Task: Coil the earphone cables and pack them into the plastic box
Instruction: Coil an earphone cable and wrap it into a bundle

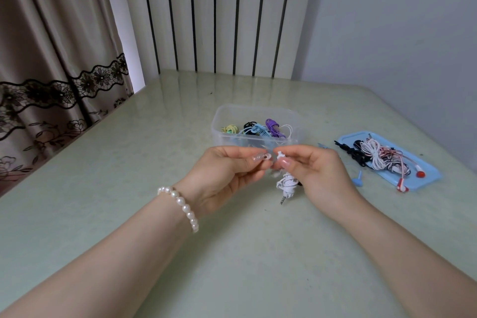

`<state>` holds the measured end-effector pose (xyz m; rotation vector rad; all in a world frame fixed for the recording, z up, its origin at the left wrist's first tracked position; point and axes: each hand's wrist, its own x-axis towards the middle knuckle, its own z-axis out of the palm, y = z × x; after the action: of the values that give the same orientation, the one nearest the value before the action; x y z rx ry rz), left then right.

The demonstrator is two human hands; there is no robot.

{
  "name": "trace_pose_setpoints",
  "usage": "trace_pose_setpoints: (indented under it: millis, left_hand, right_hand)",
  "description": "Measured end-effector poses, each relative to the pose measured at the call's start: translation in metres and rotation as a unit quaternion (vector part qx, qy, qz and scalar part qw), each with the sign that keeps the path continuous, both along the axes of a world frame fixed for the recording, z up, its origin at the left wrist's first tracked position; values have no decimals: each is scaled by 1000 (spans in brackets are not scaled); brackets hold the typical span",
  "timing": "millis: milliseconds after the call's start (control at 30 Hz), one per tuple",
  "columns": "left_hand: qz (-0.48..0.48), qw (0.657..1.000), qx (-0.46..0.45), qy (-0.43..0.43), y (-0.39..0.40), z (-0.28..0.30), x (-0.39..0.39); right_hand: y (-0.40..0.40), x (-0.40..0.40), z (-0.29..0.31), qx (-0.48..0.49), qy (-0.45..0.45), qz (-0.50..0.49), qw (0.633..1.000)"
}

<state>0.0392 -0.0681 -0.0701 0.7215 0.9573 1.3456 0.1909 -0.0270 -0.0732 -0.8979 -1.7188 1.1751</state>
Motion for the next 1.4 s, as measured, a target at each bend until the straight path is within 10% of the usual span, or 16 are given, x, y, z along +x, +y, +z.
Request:
trace_pose_setpoints:
  millis: [733, 1133, 1400]
  left_hand:
    - [34, 999, -21, 12, -1, -3, 5]
    - [53, 998, -23, 12, -2, -5, 8]
    - [47, 998, -23, -39, -1, -1, 7]
  right_hand:
    - [-2, 4, 5, -19, 37, 37, 998]
    - [-3, 0, -10, 253, -127, -58, 957]
    - [3, 5, -2, 111, -14, -17, 994]
